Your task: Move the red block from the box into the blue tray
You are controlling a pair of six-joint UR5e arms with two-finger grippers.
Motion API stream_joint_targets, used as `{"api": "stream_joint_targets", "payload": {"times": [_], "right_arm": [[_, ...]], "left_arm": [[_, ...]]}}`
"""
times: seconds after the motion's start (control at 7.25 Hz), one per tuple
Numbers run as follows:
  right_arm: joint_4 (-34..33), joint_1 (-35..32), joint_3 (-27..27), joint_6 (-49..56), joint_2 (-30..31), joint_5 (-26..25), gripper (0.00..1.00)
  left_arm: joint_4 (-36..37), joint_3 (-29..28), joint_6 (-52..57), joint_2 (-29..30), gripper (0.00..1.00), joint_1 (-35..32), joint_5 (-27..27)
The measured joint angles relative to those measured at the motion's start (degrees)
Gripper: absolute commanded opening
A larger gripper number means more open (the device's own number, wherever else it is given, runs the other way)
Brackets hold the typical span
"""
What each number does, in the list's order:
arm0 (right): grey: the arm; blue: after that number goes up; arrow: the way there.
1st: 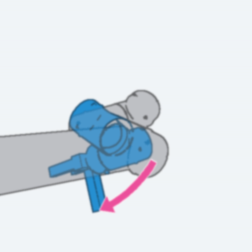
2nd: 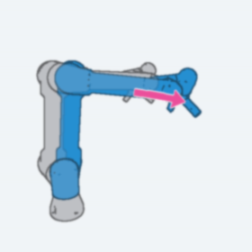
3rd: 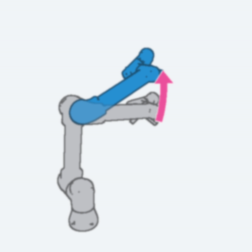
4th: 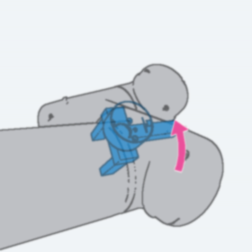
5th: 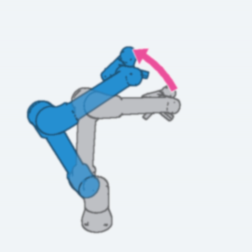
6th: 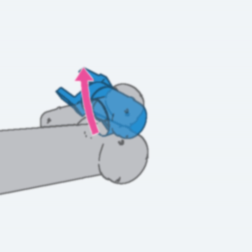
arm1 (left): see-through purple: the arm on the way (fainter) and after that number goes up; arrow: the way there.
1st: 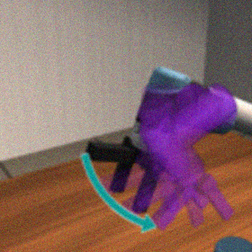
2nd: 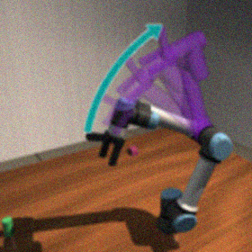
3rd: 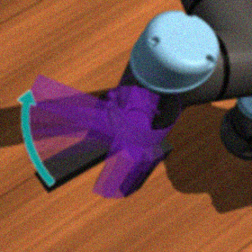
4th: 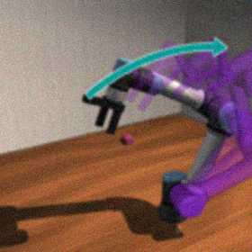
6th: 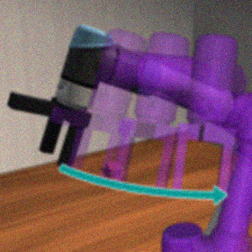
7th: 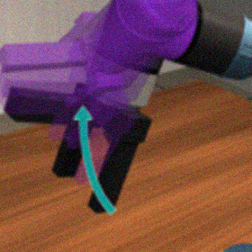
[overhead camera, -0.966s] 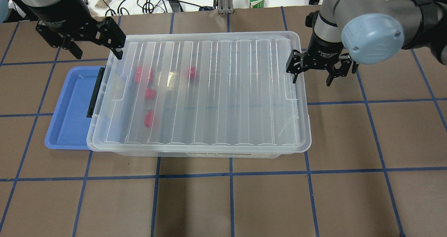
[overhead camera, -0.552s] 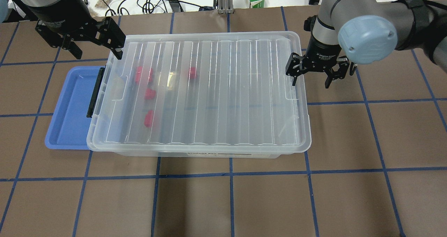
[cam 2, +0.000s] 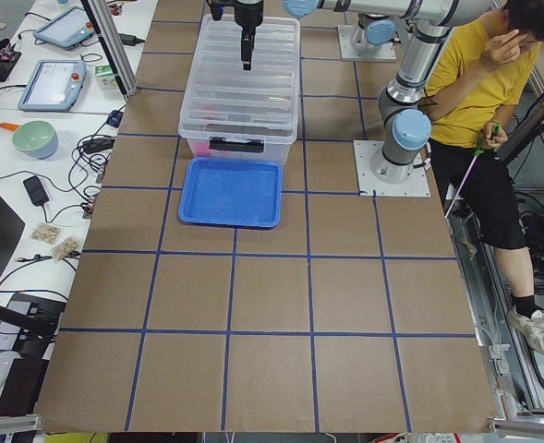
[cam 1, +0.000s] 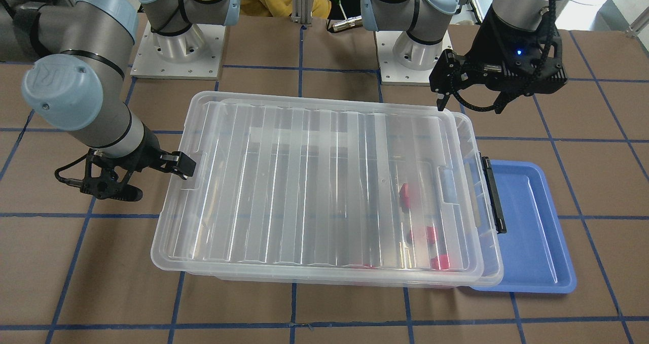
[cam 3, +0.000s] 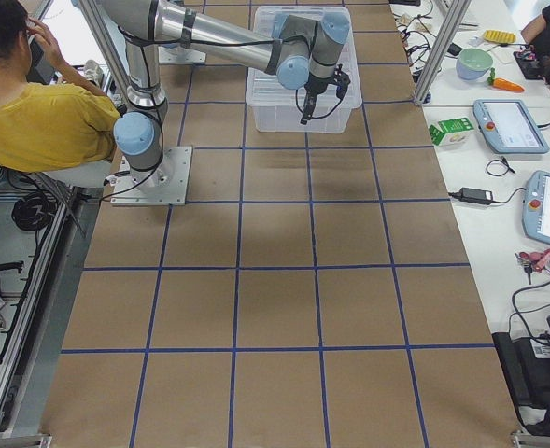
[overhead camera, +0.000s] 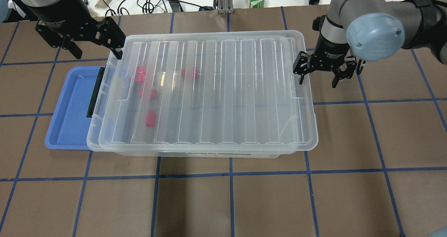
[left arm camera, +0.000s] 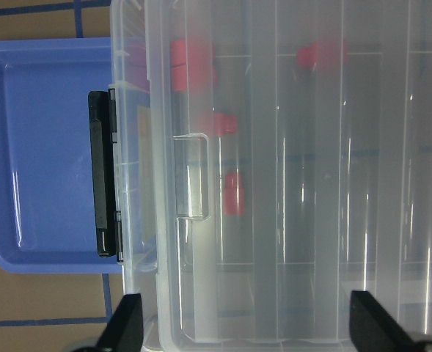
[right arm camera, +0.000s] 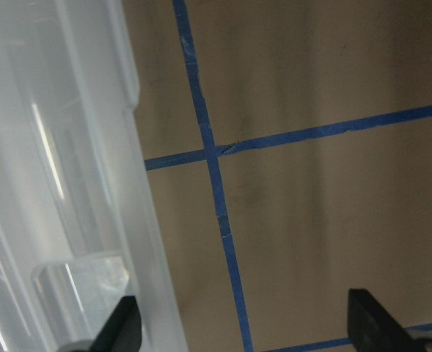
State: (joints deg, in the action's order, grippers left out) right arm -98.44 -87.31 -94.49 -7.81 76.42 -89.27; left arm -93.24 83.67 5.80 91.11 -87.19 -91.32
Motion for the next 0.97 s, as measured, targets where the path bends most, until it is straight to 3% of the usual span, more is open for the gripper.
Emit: {"api": "stream_joint_targets", "payload": {"times": [0.97], "right_arm": [[0.26, 7.07, 0.82, 8.39, 0.31, -0.40, 1.00]], "left_arm": [[-0.01, 0.00, 0.00, -0.05, 1.00, -0.02, 0.00]]}}
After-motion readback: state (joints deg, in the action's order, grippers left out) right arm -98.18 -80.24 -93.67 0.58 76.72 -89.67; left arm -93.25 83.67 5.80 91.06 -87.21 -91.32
